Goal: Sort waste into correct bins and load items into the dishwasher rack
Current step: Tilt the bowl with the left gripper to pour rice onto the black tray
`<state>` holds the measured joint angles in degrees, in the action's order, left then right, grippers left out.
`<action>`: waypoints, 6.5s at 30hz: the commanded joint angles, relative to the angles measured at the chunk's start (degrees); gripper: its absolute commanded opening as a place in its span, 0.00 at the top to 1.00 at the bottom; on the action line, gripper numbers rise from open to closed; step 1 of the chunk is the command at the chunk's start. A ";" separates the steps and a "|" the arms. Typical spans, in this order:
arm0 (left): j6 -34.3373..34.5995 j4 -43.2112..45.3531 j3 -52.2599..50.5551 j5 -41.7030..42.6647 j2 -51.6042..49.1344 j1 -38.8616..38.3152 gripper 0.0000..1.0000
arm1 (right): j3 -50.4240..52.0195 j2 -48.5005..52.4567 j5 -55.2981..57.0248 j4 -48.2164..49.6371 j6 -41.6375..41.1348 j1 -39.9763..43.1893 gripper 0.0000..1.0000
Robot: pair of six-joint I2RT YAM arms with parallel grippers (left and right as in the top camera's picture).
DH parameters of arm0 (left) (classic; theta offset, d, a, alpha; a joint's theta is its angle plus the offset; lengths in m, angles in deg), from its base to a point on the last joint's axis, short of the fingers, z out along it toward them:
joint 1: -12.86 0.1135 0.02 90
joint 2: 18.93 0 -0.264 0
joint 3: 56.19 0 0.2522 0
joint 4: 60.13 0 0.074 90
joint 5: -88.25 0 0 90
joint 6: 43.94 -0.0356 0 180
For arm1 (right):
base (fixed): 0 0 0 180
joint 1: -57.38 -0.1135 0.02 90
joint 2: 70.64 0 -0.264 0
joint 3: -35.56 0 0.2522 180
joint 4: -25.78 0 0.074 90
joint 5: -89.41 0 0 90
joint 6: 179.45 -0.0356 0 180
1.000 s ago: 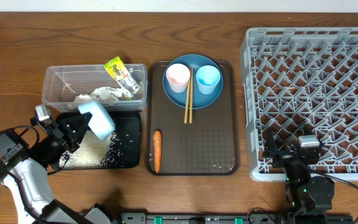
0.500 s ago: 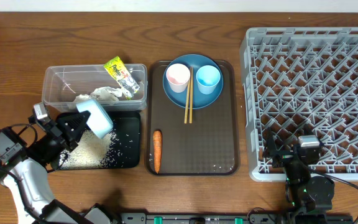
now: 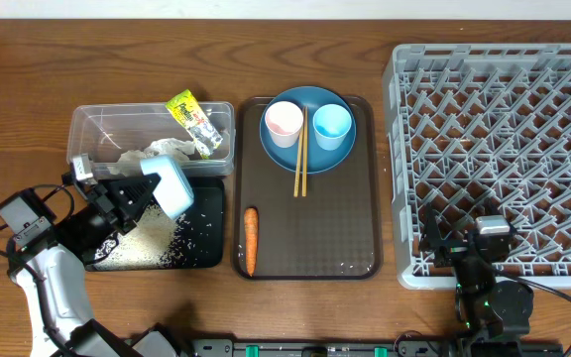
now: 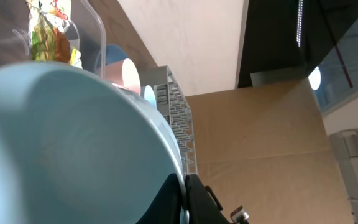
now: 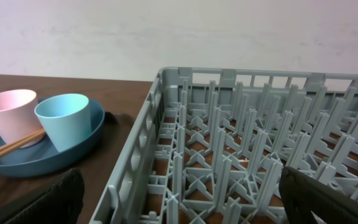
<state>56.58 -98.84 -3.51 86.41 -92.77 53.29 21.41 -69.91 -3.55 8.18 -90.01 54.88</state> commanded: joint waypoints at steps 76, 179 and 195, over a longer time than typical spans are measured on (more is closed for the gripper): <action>33.20 24.79 0.09 2.01 -0.09 -9.46 0.94 | 0.07 -0.09 0.15 -0.24 0.44 -0.52 0.01; 26.23 12.11 -4.66 1.97 5.70 -1.07 0.94 | 0.07 -0.09 0.15 -0.24 0.44 -0.52 0.01; 41.92 28.63 -4.63 1.97 10.49 -1.62 0.94 | 0.07 -0.09 0.15 -0.24 0.44 -0.52 0.01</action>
<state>97.15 -70.73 -8.54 86.93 -82.61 51.95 21.41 -69.91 -3.55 8.18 -90.01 54.88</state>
